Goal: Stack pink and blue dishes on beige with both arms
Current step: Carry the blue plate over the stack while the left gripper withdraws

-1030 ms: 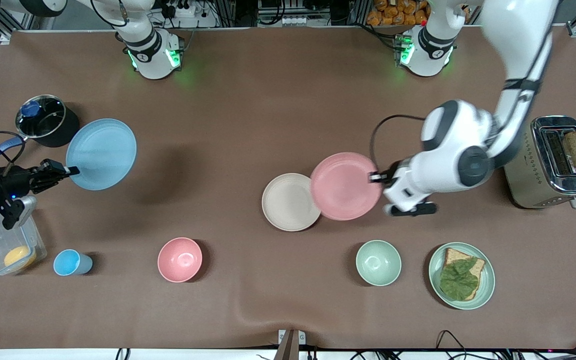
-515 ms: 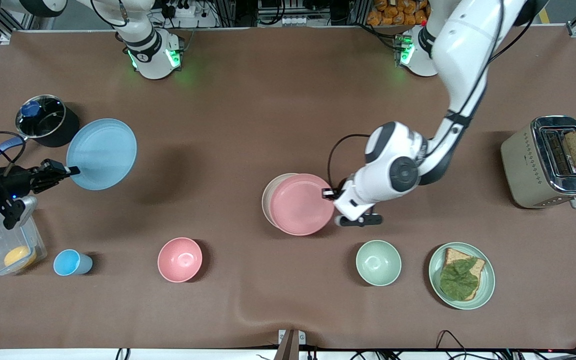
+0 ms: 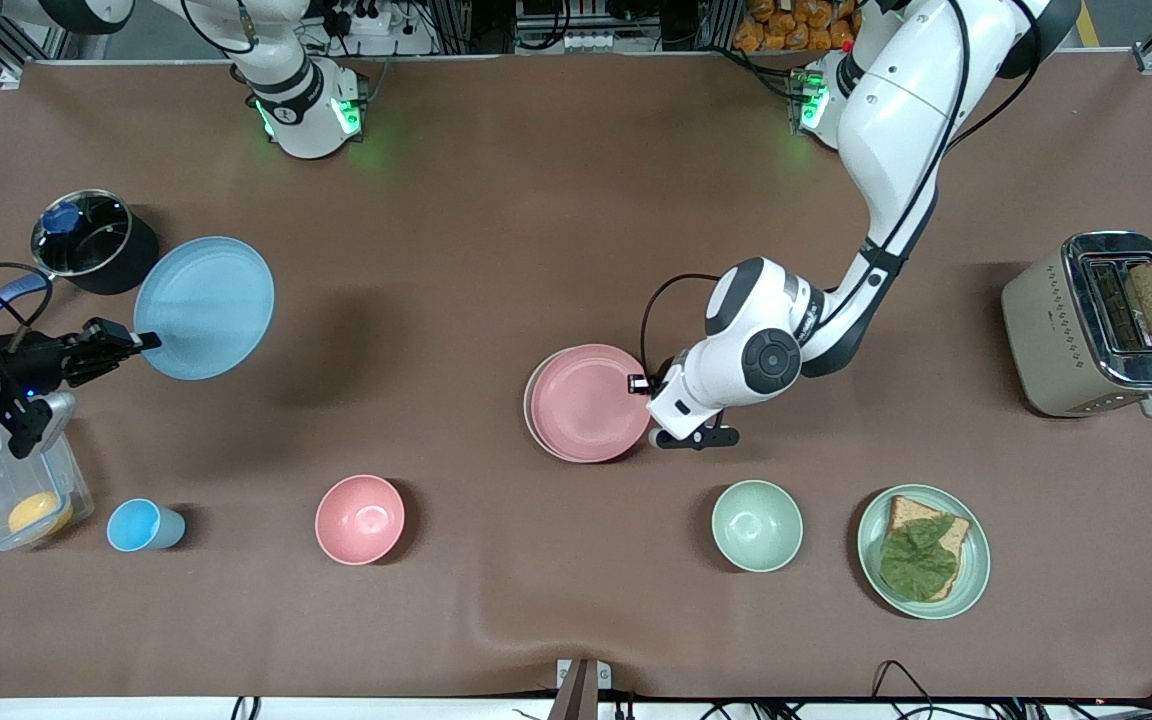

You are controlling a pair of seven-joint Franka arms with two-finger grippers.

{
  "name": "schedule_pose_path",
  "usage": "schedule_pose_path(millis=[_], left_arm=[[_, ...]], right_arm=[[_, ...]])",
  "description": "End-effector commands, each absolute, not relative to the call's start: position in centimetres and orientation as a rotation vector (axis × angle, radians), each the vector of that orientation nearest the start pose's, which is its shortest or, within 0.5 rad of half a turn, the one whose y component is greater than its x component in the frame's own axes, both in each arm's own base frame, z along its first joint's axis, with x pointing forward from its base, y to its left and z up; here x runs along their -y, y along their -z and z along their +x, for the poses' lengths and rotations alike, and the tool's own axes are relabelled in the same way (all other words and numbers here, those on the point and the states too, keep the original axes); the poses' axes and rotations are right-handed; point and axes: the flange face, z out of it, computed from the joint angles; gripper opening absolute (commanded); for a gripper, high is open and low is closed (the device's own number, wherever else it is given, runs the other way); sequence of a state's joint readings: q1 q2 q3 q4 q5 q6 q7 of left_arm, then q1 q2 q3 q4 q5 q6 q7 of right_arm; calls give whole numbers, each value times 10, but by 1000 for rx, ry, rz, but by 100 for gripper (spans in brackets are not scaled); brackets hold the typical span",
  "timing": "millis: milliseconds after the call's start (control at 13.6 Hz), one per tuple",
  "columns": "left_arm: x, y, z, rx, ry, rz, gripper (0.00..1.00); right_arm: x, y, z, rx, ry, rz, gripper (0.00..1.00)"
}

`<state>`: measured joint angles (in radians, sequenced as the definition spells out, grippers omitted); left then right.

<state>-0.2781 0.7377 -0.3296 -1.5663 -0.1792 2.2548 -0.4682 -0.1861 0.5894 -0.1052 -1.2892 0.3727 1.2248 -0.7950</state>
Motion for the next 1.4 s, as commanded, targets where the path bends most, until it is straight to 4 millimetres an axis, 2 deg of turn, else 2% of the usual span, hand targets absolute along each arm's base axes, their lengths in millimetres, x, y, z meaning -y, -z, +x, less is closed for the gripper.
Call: schedule_pose_path(millis=[0,147,221,368,515,662,810,883,1030,1325], left_arm=[[380,-257,593,88,-290,-3425,100],[364,-297,598,19,-221,-3375,100],[350,-325,603,-69,-120,-3300,100],[316,-365,613,-120,-11,-3198,100],[284,-404,621,-173,45,-3150,100],[237,-443,629,-179,81,-3131,100],[197,-466,636,-210,110,-3121,100],[185,-479,636,-193,122,-3114,100],[159,-486,637,-152,98,-3101,100],[130,-509,642,-85,90,-3098,100]], right_arm=[[125,-384,631,603,-496,-2394,0],[104,-383,636,589,-519,-2410,0],[85,-384,640,545,-553,-2431,0],[41,-385,646,456,-598,-2451,0],[-11,-375,661,357,-580,-2514,0],[-76,-358,673,260,-573,-2583,0],[-127,-336,682,170,-519,-2591,0],[-151,-323,683,148,-504,-2608,0],[-188,-301,684,75,-467,-2629,0],[-255,-263,679,1,-396,-2646,0]])
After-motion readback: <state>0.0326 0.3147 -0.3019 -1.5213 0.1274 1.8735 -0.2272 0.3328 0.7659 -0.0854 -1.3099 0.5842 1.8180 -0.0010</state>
